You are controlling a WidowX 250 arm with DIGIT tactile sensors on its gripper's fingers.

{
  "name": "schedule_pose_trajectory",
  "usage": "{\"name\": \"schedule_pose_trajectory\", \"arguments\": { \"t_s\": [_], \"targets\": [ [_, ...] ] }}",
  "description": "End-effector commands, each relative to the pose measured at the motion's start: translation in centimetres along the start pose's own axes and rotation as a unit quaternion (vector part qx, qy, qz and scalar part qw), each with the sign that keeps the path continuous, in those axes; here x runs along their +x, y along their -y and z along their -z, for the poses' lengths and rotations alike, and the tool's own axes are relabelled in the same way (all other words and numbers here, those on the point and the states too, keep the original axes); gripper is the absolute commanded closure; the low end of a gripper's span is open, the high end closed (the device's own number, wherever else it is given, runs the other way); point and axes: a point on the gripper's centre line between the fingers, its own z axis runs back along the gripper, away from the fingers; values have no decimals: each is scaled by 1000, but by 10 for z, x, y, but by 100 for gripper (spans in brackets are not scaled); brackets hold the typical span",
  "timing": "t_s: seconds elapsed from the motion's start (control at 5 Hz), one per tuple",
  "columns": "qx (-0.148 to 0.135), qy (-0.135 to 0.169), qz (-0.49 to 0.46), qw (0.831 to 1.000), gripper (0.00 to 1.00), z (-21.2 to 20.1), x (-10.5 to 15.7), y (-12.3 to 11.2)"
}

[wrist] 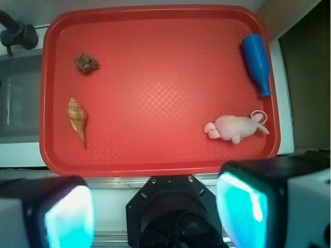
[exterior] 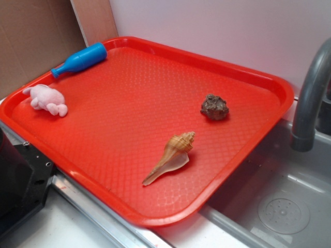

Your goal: Grab the rock.

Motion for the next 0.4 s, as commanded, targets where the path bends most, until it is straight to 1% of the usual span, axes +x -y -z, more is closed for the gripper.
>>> {"name": "schedule_pose_trajectory", "arguments": {
  "t_s": [0.0,0.2],
  "targets": [
    [0,0,0,1000,0,0,0,0],
    [8,-9,89,996,0,26,24,4]
  ]
}}
